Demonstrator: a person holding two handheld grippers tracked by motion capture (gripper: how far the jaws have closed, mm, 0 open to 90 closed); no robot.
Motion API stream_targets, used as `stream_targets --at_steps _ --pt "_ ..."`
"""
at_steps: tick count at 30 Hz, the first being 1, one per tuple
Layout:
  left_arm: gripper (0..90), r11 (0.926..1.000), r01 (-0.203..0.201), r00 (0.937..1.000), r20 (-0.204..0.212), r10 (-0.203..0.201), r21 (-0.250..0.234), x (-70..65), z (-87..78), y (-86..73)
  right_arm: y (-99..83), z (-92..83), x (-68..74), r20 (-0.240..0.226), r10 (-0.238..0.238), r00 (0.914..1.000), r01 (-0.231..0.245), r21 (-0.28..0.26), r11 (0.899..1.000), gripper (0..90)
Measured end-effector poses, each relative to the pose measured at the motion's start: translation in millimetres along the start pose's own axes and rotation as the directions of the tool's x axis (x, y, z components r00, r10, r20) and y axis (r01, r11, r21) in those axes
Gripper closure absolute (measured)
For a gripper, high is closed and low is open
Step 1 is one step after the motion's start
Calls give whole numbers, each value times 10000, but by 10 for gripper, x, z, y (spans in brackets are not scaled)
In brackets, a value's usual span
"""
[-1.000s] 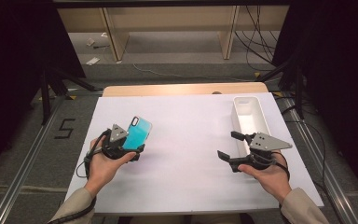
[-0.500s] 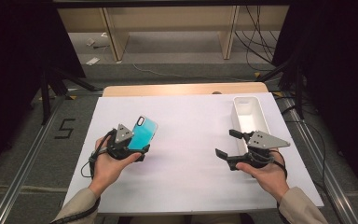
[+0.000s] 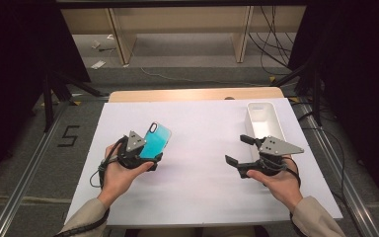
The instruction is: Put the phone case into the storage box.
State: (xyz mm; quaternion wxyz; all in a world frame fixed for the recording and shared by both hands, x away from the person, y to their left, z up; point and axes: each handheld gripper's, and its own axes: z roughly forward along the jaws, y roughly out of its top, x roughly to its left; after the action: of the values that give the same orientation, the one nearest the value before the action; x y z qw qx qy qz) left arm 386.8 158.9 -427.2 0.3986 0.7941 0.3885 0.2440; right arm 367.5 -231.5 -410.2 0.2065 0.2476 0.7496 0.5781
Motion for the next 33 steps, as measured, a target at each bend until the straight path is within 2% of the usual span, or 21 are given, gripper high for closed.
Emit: stream_targets --at_steps 33 --pt "169 9988 -463 9983 354 468 -128 -227 141 126 115 229 13 -125 47 9999 -48 -92 9999 126"
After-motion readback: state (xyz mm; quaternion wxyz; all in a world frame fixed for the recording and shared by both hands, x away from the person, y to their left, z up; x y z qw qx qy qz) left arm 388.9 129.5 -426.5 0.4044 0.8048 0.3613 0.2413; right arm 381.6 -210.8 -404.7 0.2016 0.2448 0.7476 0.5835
